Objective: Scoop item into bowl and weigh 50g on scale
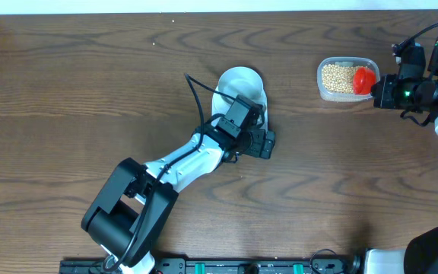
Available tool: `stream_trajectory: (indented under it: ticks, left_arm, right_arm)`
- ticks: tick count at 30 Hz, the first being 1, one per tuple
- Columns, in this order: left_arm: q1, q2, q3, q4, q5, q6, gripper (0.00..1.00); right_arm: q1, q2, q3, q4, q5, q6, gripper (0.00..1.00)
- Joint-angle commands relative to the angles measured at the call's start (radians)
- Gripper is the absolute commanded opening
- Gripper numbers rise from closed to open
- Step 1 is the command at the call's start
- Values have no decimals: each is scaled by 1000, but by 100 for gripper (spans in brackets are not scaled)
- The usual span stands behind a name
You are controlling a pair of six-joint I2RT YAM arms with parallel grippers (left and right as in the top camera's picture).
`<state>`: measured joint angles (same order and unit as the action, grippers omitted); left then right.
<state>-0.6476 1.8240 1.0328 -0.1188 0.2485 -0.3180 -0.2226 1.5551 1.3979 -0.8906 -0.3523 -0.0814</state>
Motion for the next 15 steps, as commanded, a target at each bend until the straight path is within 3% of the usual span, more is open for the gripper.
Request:
stream_trajectory:
  ticks: [1,7,15]
  left_arm:
    - [10,40,5,-14,-25,-20,94]
    - [10,-22,8,13,59,14,94]
    - [10,-271,11,11,22,67,94]
  right_arm:
    - [-5,0,12,0,-18,-14,1]
    - [-5,0,12,0,-18,-14,1]
    - [-5,0,12,6,-18,-14,1]
